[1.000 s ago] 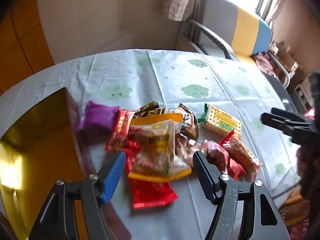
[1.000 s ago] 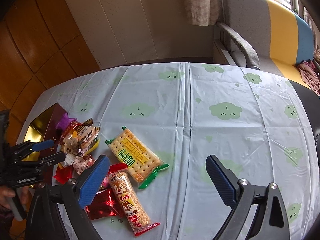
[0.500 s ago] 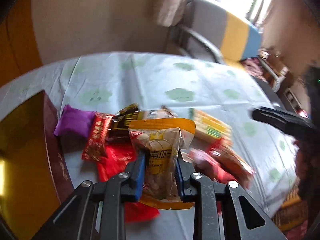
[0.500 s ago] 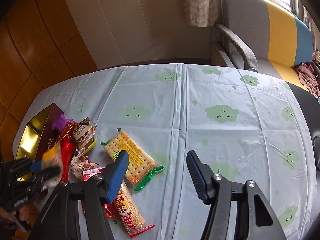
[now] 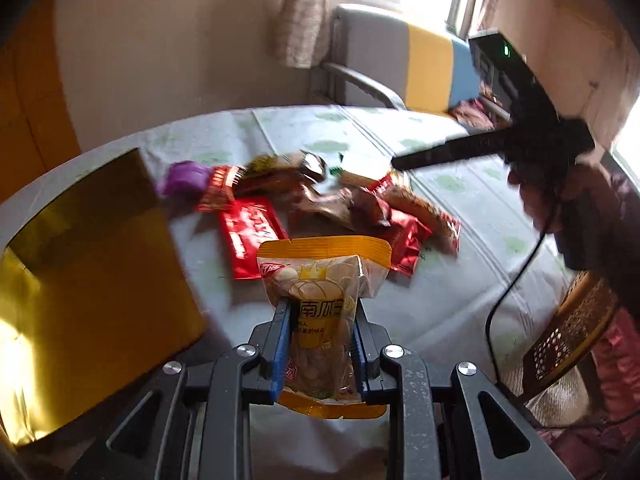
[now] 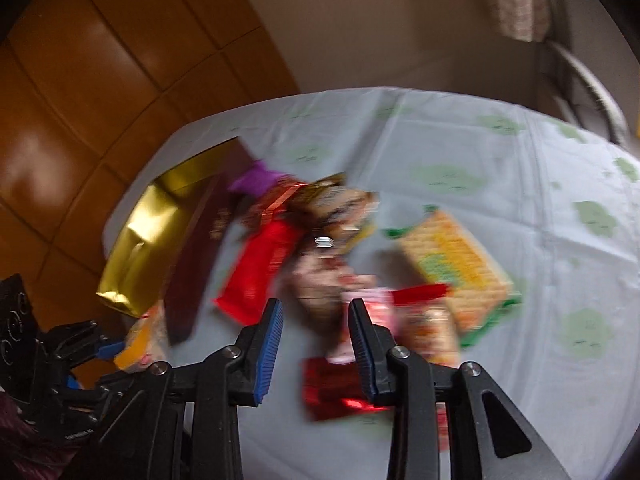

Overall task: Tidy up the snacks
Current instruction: 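Lift the orange-topped bag with the left tool while the right tool grasps a red packet, then carry the orange-topped bag over the gold tray and open the left tool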

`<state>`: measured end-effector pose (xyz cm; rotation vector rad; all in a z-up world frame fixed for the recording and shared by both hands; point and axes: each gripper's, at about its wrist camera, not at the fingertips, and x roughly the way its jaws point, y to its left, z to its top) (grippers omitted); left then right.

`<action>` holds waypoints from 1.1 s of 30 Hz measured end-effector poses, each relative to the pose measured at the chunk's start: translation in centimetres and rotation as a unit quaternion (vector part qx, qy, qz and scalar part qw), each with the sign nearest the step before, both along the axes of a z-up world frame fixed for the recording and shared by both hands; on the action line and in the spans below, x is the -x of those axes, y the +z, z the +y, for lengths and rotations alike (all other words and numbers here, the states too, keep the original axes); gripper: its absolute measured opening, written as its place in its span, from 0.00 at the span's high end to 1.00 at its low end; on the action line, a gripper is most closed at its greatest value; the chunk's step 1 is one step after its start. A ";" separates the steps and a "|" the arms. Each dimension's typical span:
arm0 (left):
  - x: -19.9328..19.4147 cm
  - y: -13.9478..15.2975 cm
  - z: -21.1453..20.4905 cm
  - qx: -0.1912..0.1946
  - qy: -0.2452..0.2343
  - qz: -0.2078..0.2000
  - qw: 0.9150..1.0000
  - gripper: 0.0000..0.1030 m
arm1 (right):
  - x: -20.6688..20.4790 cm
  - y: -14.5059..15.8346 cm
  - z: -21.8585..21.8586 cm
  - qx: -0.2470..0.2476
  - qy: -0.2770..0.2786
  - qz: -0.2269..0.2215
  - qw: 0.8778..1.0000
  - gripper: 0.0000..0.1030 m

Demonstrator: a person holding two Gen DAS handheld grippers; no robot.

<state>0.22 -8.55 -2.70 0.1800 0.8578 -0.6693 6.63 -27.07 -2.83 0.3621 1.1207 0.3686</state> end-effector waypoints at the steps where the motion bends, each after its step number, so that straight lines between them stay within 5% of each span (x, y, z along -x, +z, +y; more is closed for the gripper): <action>1: 0.2 0.2 0.6 0.005 0.006 -0.005 1.000 0.74 | -0.6 -0.2 1.5 -0.008 0.007 0.004 1.000 0.66; 4: 0.3 0.9 2.1 0.021 0.023 -0.012 0.999 0.74 | -2.3 -1.6 4.7 -0.027 0.009 0.025 0.999 0.65; 7: 0.2 1.5 3.2 0.034 0.033 -0.019 0.999 0.74 | -4.2 -3.1 6.9 0.013 -0.008 0.042 0.999 0.41; 11: 0.5 2.3 5.3 0.054 0.049 -0.027 0.997 0.74 | -6.2 -4.4 9.0 0.039 -0.019 0.063 0.997 0.32; 16: 0.4 2.6 7.8 0.075 0.082 -0.026 0.993 0.74 | -7.4 -5.5 11.5 0.080 0.006 0.071 0.994 0.38; 18: 0.3 2.5 8.5 0.081 0.095 -0.023 0.992 0.74 | -7.4 -5.9 12.3 0.095 0.025 0.077 0.992 0.61; 33: -7.4 1.1 15.3 0.114 0.251 0.092 0.957 0.74 | 2.3 -3.7 9.0 0.119 0.076 0.064 0.988 0.63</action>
